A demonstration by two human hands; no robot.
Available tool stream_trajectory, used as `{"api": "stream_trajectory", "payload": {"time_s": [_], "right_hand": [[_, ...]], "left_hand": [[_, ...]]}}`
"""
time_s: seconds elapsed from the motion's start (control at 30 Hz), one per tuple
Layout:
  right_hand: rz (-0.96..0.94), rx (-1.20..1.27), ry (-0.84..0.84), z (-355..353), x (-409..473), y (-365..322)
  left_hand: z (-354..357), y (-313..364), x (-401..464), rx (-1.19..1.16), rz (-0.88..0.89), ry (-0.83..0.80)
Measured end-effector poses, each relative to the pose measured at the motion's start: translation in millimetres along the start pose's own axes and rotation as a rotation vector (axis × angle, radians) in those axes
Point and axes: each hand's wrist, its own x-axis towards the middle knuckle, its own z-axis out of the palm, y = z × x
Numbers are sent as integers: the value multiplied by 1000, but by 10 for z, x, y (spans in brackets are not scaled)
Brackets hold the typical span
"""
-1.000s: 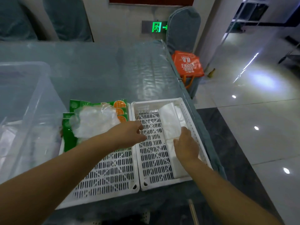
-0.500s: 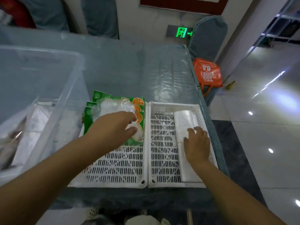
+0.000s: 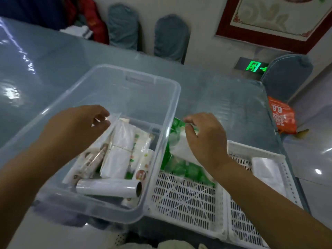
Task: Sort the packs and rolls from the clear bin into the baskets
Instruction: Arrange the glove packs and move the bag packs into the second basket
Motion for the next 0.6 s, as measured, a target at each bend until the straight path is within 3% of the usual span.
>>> {"api": "stream_trajectory", "payload": {"time_s": [0.13, 0.3, 0.37, 0.43, 0.6], "right_hand": [[-202, 160, -180, 491, 391, -629], [-117, -25, -843, 1446, 718, -1075], [-137, -93, -1029, 1812, 758, -1158], [-185, -141, -1110, 2095, 733, -1211], [-512, -343, -1098, 2531, 511, -1334]], "left_hand": [[-174, -556, 120, 16, -38, -24], [-246, -1066, 284, 185, 76, -165], [-232, -1199, 347, 235, 149, -240], [-203, -1307, 380, 249, 221, -258], [-153, -1434, 386, 153, 334, -184]]}}
